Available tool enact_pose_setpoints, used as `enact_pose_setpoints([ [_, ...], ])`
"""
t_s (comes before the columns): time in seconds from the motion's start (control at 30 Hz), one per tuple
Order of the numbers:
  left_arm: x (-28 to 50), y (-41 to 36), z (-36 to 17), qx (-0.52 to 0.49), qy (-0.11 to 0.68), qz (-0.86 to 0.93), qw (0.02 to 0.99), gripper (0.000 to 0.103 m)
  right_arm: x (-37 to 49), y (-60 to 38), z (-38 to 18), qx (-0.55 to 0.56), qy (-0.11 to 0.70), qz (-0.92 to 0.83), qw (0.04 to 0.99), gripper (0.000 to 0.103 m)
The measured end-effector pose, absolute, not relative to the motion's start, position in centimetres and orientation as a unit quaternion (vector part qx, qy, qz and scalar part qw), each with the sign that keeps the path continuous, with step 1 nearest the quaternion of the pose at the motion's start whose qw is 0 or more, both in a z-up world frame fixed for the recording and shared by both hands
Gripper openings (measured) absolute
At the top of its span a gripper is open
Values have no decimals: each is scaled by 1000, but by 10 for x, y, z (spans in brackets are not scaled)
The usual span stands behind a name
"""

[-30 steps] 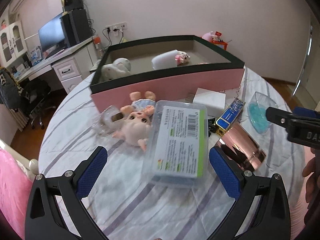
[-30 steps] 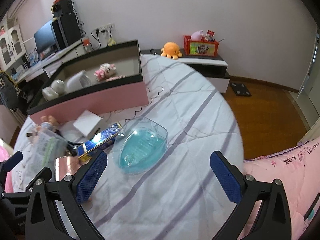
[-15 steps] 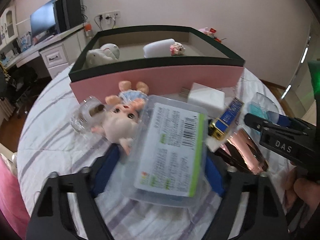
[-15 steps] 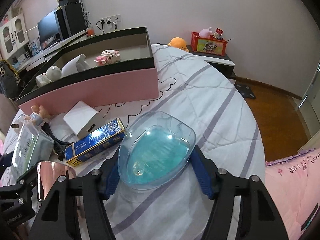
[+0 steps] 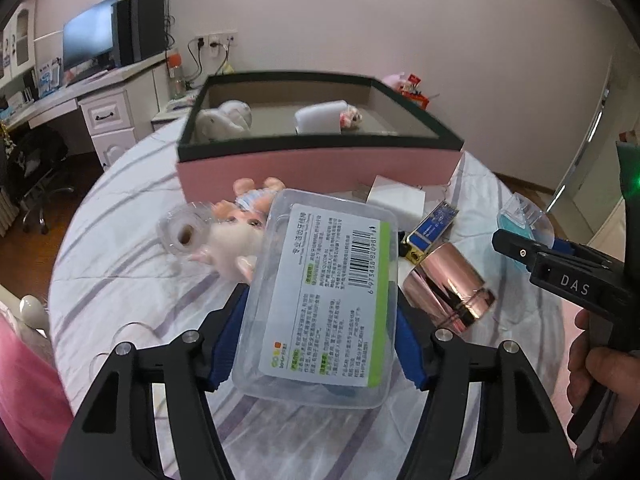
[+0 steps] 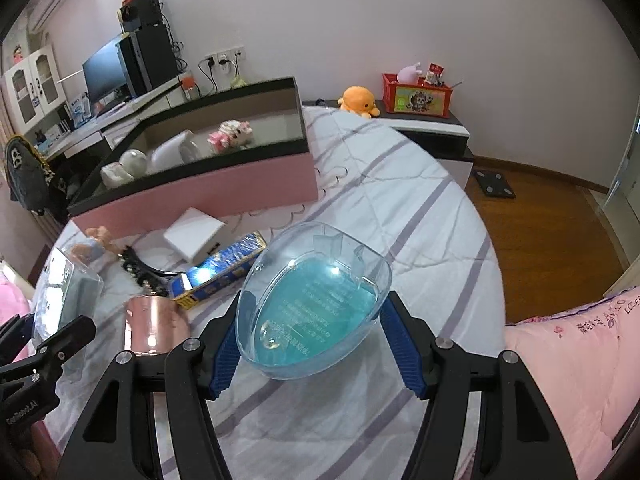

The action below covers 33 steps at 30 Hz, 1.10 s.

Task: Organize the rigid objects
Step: 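Lower both held items into the pink box and open both tools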

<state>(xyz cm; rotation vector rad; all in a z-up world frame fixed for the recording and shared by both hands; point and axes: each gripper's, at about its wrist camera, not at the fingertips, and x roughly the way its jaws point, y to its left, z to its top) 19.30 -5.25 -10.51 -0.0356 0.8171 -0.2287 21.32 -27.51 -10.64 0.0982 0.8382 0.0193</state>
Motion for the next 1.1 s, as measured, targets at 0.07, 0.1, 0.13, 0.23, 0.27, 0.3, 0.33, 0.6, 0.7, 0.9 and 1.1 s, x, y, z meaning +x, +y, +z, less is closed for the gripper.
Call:
enact_pose_setpoints([
  [0.07,187,-47,-97,-21,389,-115,914,66,211,-274,-101,51,403,15,914,66],
  [0.1,184,-43,-93,-26,386,-116,915,66,209,-272,-97,50,400,16,915,66],
  [0.13,182,-40,-90,-28,383,-115,916,66,208,-269,-94,50,397,19,916,66],
  [0.23,179,-31,-83,-33,377,-109,919,66,205,-263,-90,50,395,28,917,66],
  [0.27,179,-29,-81,-34,375,-106,920,66,204,-260,-88,48,394,31,917,66],
  [0.3,179,-28,-79,-34,374,-105,921,66,205,-258,-87,46,393,35,918,66],
  [0.33,179,-27,-75,-33,371,-103,922,66,205,-256,-85,45,392,38,918,66],
  [0.6,202,-22,-45,-25,337,-90,937,66,222,-237,-55,31,370,75,925,66],
  [0.7,224,-20,-31,-24,326,-88,941,66,240,-230,-40,20,357,85,930,66],
  [0.9,288,-19,-12,-26,318,-90,944,66,295,-222,-17,1,342,98,934,66],
  [1.1,362,-31,-16,-18,334,-86,939,66,368,-215,-15,-1,354,105,929,66],
])
